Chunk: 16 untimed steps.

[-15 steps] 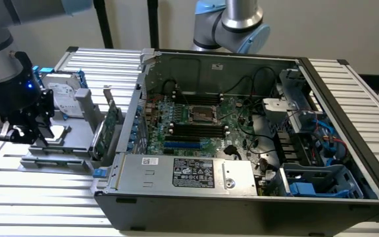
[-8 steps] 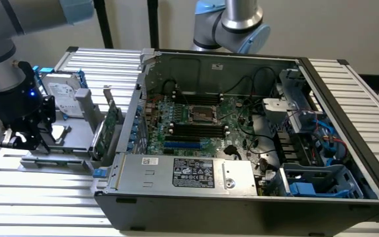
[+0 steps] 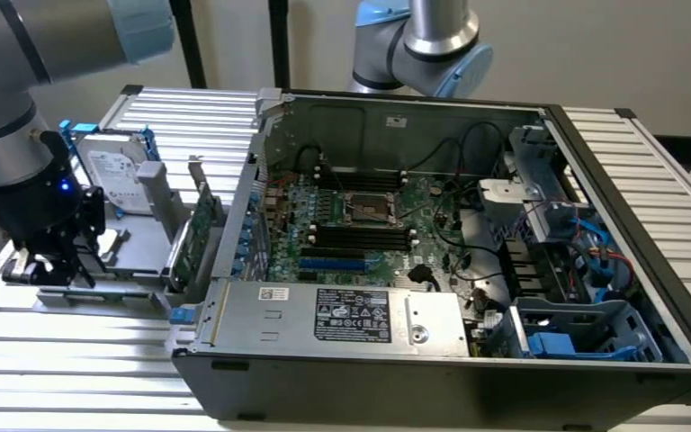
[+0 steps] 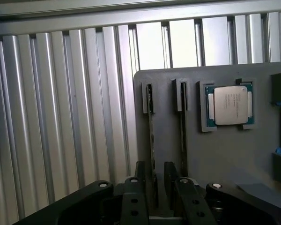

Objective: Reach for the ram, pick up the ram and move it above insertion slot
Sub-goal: 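Pick up the ram and move it above insertion slot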

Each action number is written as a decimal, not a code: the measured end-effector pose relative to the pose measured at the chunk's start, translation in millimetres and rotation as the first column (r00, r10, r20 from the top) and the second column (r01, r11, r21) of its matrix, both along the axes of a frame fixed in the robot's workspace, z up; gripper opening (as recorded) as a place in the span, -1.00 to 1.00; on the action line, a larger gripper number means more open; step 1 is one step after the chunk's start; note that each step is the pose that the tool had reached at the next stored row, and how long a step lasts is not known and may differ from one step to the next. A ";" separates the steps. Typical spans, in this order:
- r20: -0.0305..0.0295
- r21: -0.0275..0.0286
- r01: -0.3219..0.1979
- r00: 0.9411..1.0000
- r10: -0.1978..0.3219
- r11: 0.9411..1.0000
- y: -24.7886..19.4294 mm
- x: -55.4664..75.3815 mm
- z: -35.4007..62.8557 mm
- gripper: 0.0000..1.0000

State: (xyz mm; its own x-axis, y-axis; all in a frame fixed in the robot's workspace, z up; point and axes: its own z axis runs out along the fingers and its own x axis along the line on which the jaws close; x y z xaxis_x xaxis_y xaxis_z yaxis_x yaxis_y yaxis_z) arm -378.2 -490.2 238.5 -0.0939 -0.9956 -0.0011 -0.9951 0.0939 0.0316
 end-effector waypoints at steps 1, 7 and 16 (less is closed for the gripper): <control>0.000 0.000 -0.002 1.000 0.002 1.000 -0.1 0.2 -1.8 -0.39; 0.000 0.000 -0.028 1.000 0.028 1.000 -0.3 0.7 -12.1 -0.39; 0.001 0.002 -0.053 0.999 0.053 0.999 -0.2 0.6 -20.3 -0.39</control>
